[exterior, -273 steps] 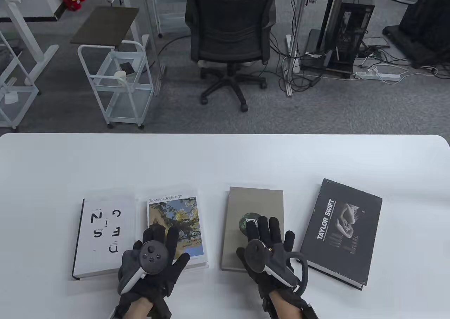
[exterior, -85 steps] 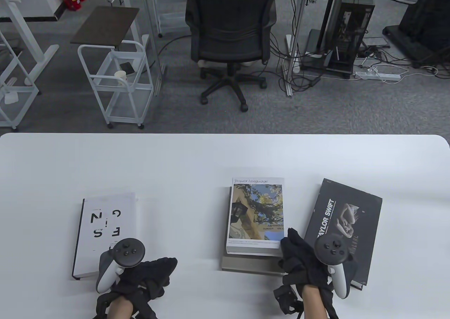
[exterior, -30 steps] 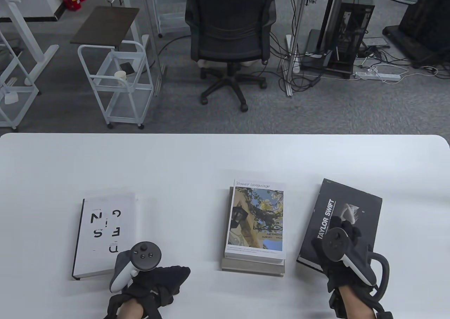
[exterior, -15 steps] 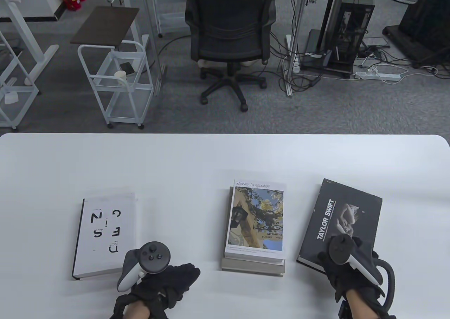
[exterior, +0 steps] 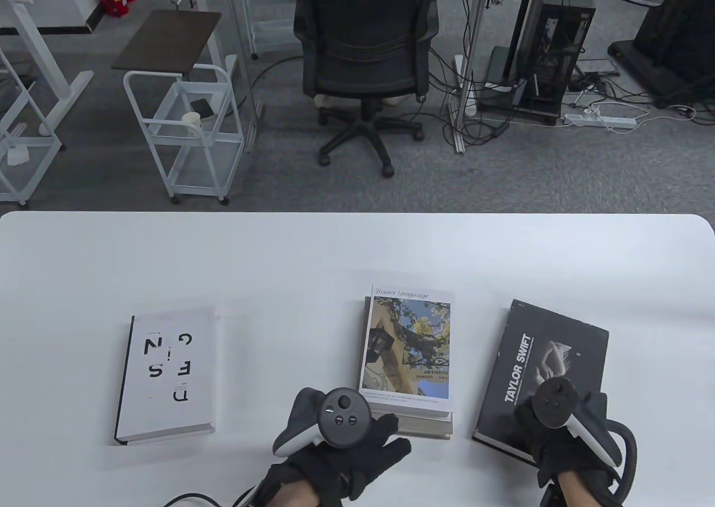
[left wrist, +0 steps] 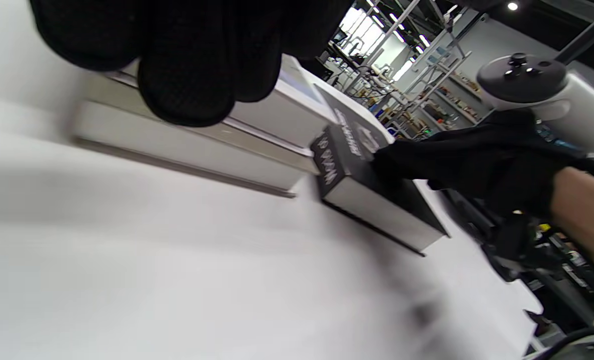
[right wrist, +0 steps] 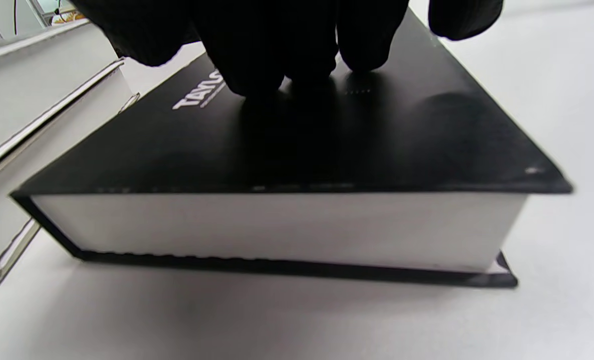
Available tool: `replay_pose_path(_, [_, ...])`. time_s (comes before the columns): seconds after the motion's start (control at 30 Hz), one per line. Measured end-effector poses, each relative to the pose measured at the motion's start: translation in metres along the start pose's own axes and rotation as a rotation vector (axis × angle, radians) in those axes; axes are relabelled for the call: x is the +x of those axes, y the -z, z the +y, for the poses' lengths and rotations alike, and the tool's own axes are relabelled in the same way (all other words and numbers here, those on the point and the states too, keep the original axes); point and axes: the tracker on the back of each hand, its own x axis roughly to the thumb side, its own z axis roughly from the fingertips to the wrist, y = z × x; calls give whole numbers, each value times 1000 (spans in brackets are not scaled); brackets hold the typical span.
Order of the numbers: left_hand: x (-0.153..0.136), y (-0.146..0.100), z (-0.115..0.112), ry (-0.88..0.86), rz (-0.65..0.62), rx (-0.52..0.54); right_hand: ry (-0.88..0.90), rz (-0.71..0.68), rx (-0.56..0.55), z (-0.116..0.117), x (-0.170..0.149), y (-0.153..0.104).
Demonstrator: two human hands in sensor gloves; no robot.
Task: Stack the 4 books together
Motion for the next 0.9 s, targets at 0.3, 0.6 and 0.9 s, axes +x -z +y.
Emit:
replay_pose_path(0.3, [64,56,-31,47,-12,6,95,-22,-28,-3,-10,-6])
replay_pose_path(0.6, [81,116,-58,40,123,31,132,287,-209,-5,-35,-12])
replay_pose_path(0.9, [84,144,-88,136,224,-28,247,362,-70,6,-56,-5])
